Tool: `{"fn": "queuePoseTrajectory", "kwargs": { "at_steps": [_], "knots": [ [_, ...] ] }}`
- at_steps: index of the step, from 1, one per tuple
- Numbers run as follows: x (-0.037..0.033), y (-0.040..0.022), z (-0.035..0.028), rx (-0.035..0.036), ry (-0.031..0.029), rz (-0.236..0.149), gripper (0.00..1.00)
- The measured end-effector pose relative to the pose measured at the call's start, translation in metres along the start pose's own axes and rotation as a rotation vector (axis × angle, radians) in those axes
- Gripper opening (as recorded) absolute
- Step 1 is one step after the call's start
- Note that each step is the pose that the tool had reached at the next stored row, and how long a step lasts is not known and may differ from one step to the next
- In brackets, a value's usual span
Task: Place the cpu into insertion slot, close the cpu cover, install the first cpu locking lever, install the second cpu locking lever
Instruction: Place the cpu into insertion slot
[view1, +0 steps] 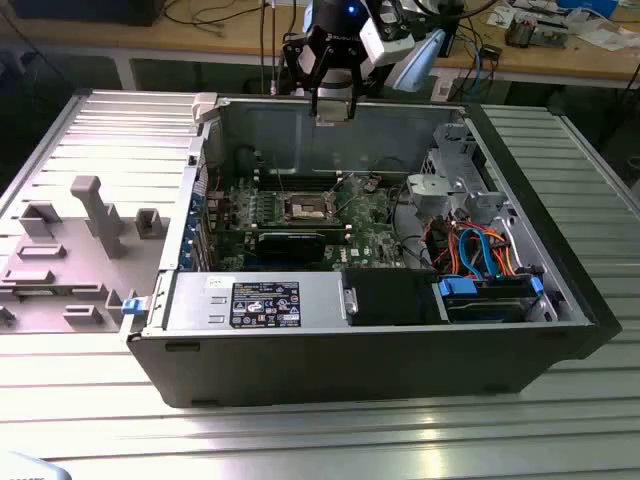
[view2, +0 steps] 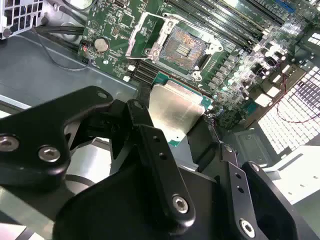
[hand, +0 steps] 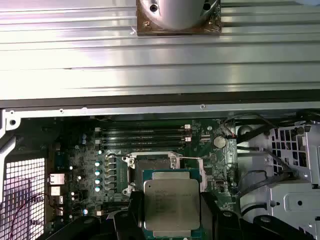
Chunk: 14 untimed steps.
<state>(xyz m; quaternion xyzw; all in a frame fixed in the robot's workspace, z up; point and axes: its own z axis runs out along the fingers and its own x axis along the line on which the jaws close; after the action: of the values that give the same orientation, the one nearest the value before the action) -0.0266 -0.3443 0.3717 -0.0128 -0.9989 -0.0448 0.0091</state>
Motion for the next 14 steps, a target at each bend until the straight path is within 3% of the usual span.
{"fn": "queuePoseTrajectory", "kwargs": {
  "at_steps": [14],
  "knots": [
    [0.0036, -0.0002, 0.0011, -0.0001, 0.0, 0.0, 0.55]
  ]
}}
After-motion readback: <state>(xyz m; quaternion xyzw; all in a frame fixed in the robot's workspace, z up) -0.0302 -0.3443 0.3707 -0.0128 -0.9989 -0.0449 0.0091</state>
